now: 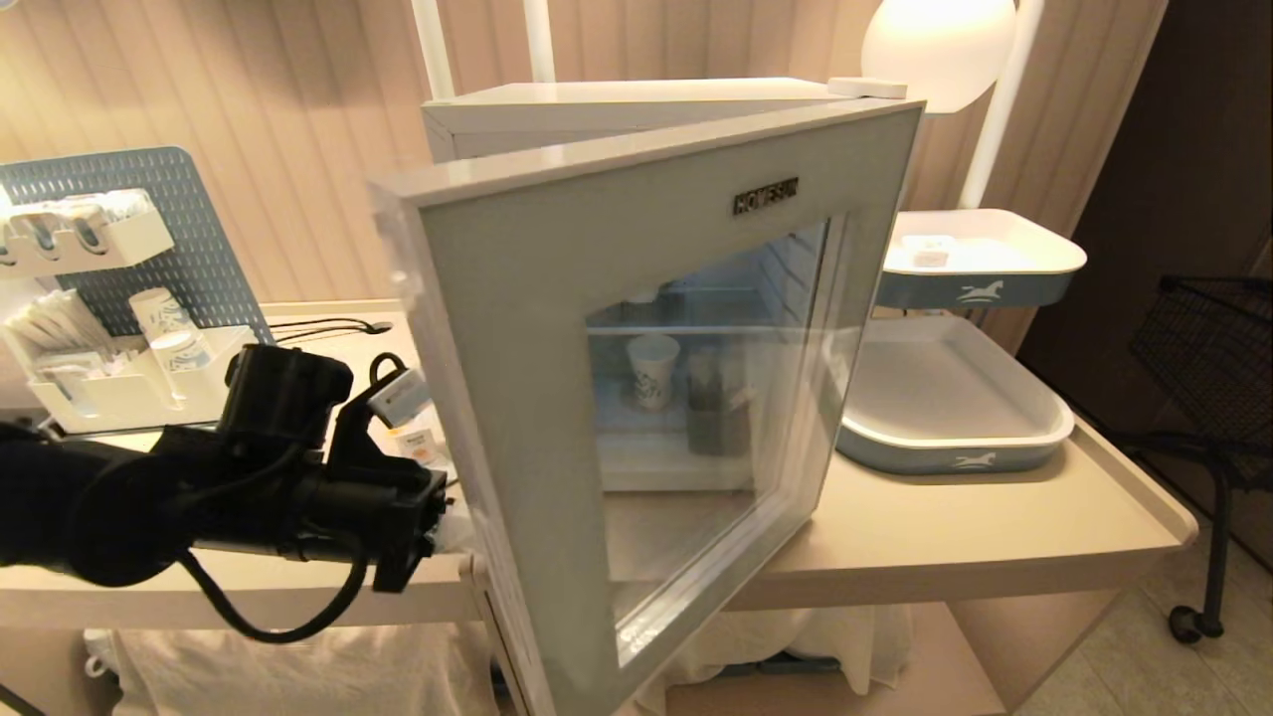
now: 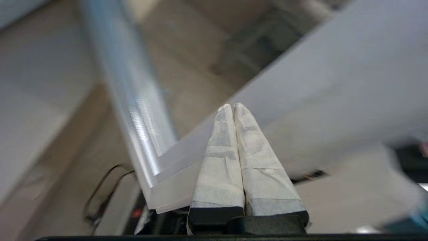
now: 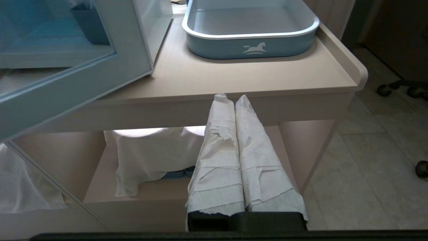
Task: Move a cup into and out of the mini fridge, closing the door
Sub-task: Open the freezer door
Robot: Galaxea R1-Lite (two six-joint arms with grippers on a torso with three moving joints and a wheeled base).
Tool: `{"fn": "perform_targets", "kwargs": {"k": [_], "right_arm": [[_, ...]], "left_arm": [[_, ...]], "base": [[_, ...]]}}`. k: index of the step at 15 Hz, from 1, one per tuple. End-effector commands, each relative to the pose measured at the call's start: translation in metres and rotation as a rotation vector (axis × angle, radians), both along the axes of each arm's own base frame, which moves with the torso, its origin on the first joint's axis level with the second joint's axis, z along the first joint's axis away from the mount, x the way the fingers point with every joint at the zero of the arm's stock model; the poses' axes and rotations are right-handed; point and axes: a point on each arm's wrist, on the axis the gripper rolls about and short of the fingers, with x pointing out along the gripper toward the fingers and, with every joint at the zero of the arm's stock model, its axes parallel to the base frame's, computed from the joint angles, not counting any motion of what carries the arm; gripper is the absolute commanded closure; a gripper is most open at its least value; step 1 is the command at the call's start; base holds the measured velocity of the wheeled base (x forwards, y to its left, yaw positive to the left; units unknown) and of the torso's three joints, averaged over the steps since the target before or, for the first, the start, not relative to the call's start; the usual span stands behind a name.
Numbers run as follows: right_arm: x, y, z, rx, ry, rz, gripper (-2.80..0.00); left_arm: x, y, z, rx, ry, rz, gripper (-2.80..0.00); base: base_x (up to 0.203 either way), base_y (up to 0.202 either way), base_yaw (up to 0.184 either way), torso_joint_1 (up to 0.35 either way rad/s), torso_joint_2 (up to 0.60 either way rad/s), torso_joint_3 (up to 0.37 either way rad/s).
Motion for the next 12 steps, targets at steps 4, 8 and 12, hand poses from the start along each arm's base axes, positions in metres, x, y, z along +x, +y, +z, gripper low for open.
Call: {"fn": "perform_targets", "kwargs": {"k": [4,8,12], "right_arm": [[0.000,0.000,0.000,0.000,0.001,0.000,0.00],[0.000,0.000,0.000,0.000,0.001,-0.001,0.00],[0.000,0.000,0.000,0.000,0.001,0.000,0.00]], "left_arm": [[-0.044,-0.075,0.038,-0.072,-0.063,-0.332,0.00],[-0.057,-0.179,0.048,-0.018,-0.072,-0.458,0.00],[-0.061,-0.160,0.055,0.059,-0.082,-0.277,0.00]], "base": [[0.000,0.000,0.000,0.000,0.00,0.000],[0.000,0.000,0.000,0.000,0.00,0.000],[0.000,0.000,0.000,0.000,0.00,0.000]]}}
